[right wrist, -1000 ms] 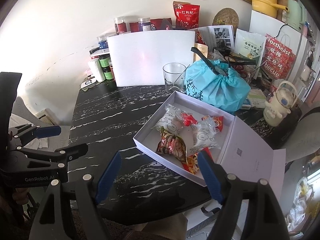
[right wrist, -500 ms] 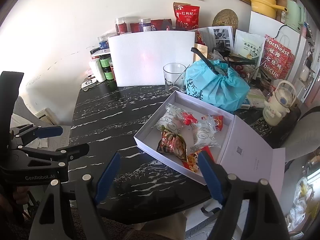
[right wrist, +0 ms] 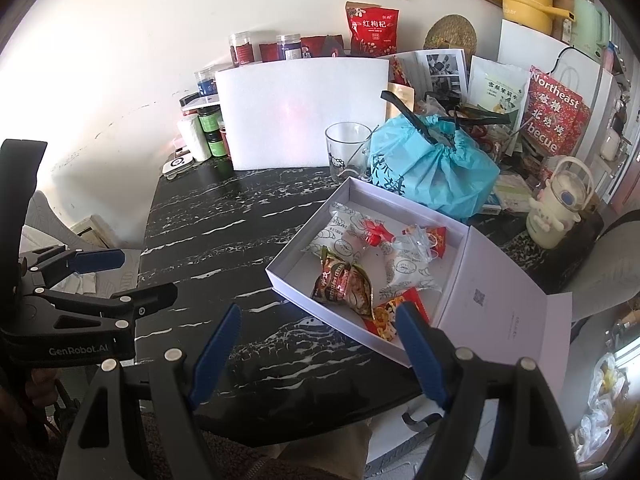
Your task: Organize objects
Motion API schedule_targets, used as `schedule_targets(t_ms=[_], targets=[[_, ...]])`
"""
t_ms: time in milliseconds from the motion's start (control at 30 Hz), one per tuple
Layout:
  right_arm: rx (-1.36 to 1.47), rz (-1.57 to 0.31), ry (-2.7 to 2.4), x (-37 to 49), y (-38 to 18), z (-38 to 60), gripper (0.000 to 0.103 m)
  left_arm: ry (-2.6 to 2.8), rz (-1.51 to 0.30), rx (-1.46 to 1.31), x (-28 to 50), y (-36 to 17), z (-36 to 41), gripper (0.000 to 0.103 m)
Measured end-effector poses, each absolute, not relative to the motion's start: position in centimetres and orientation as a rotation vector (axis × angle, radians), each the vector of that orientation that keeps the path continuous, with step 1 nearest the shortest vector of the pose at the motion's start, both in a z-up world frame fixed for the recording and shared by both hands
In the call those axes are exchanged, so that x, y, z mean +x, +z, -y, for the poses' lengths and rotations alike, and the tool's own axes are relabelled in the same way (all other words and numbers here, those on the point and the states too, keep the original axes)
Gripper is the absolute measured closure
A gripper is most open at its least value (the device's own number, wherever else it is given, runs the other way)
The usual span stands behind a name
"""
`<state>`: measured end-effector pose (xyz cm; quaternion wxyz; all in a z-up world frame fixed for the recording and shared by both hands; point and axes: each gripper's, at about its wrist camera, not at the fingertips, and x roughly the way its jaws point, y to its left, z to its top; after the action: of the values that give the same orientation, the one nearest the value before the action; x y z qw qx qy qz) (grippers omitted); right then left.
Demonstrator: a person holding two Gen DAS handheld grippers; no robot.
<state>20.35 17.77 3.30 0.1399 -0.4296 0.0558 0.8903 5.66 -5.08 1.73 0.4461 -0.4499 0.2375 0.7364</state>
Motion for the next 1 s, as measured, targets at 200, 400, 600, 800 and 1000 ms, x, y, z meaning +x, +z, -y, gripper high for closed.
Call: schedule_targets(t_ms=[200, 400, 600, 800, 1000], targets=[[-1.241, -0.156, 2.573, 20.42, 3.25, -17.86, 0.021, 1.828, -0.588, -1.115, 5.80, 1.71, 4.98, 0.021], [-1.251, -0.154, 2.576, 20.22, 3.19, -18.03, 0.021, 1.829, -0.588, -1.120, 5.72, 1.53, 5.06, 0.021], [-1.258, -0.154, 2.578, 19.98, 3.03, -18.14, 0.021, 1.830, -0.590, -1.122, 5.61, 1.42, 5.10, 0.021], [-1.262, -0.156, 2.573, 19.95, 2.94, -18.31, 0.021, 1.830, -0.592, -1.123, 5.70, 1.35, 4.98, 0.021], [-1.265, -0.156, 2.573, 19.99, 2.91, -18.39, 0.021, 1.828, -0.596, -1.126, 5.84, 1.24, 4.88, 0.021]])
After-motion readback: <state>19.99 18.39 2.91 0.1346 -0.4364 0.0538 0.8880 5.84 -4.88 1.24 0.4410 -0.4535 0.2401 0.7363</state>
